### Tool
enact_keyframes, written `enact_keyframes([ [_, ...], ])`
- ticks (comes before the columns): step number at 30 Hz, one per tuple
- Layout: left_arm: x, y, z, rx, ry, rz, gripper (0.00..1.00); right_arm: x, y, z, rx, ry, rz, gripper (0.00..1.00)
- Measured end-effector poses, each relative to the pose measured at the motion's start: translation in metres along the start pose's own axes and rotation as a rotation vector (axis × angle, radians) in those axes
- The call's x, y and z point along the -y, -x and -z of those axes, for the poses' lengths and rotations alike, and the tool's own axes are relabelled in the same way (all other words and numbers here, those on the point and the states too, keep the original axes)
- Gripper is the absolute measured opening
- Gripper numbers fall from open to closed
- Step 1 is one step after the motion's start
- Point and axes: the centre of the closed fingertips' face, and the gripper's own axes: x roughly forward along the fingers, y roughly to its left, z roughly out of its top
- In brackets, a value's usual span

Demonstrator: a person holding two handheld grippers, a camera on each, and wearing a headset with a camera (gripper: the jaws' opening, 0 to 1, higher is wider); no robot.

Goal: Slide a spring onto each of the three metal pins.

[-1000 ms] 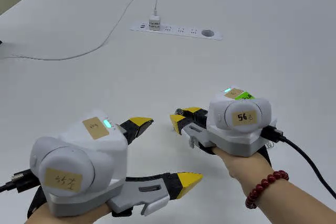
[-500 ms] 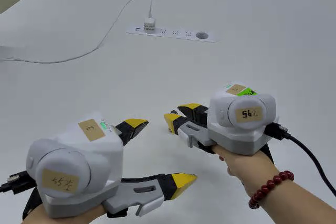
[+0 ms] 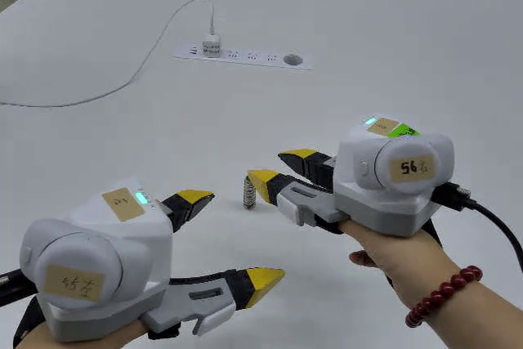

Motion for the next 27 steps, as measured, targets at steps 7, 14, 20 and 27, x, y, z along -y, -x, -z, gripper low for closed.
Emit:
enact_keyframes([
  [7,0.002,-0.005,-0.004,-0.002,-0.024,0.015,0.68,0.007,0.015,0.002,-0.015,-0.006,0.006,0.35],
  [14,0.006,-0.014,-0.004,-0.022,-0.059,0.039,0.63,0.014,0.030,0.004,-0.015,-0.038,0.012,0.37],
  [20,0.006,-0.022,0.000,-0.050,-0.091,0.054,0.58,0.020,0.044,0.007,-0.018,-0.050,0.016,0.41],
  [27,0.008,-0.031,0.000,-0.061,-0.142,0.071,0.55,0.024,0.062,0.018,-0.036,-0.048,0.018,0.45],
])
